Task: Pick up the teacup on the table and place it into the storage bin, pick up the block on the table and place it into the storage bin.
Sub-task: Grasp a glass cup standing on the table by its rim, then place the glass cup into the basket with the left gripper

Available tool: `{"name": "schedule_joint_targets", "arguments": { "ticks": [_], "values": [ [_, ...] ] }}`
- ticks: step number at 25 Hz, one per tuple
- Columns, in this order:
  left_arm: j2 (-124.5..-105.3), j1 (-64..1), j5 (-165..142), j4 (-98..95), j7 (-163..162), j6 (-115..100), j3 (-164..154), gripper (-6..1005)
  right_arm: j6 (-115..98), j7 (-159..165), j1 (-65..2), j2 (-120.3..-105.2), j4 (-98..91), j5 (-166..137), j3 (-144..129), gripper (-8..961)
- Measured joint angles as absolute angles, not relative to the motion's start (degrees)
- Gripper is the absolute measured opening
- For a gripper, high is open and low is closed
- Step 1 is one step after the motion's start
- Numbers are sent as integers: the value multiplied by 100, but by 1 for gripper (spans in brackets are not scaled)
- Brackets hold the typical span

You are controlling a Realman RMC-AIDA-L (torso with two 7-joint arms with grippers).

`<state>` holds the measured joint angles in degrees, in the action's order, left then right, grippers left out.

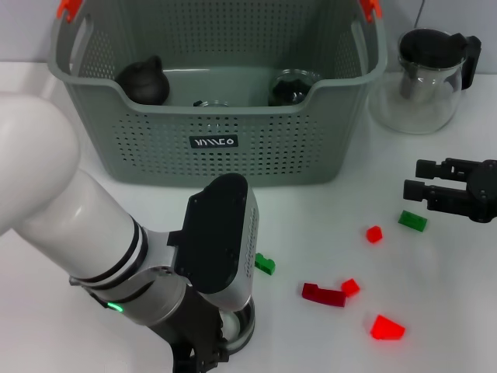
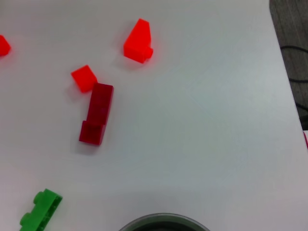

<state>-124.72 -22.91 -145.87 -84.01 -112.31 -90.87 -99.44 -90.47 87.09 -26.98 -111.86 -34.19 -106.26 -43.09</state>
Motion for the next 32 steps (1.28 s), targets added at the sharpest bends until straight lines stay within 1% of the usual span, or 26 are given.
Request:
{"name": "schedule_joint_targets", "arguments": {
  "ticks": [4,10,14,17,20,21,22,26,28,30,32],
  "values": [
    [-12472,-2298,-14550,-8465,-11245,-9092,-9913,83,-9049,8701,-2675,-11177,-3419,-10626,-4306,663],
    [-12467,-2334,-14263,-8618,-11329,-9175,-9655,43,-9039,8678,-2661,-11162,-3419,-10626,-4300,663],
    [-12455,-2507,-12734,-9170,-11529,-9675,-8434,44,-9062,8687,-2662,-11140,-3419,-10625,-4296,664],
    [-12439,-2836,-11584,-9125,-11756,-9675,-7133,44,-9058,8691,-2664,-11133,-3419,-10626,-4296,664],
    [-12404,-3432,-11162,-8564,-11920,-9207,-5886,43,-9046,8681,-2662,-11133,-3419,-10626,-4297,664],
    [-12365,-3670,-11235,-8282,-11943,-8945,-5605,43,-9044,8690,-2671,-11133,-3419,-10625,-4297,664],
    [-12270,-4010,-11423,-7853,-11988,-8540,-5372,43,-9044,8690,-2671,-11133,-3419,-10625,-4297,664],
    [-11887,-4749,-12041,-6653,-12304,-7367,-5444,45,-9040,8731,-2717,-11126,-3419,-10626,-4299,665],
    [-11735,-5177,-12472,-5895,-12470,-6732,-5531,46,-9040,8735,-2755,-11126,-3419,-10626,-4298,665],
    [-11660,-5579,-12977,-5200,-12585,-6133,-5577,47,-9036,8736,-2781,-11126,-3416,-10626,-4298,665],
    [-11648,-5887,-13475,-4640,-12697,-5593,-5587,48,-9036,8736,-2806,-11127,-3412,-10626,-4298,665]
  ]
}}
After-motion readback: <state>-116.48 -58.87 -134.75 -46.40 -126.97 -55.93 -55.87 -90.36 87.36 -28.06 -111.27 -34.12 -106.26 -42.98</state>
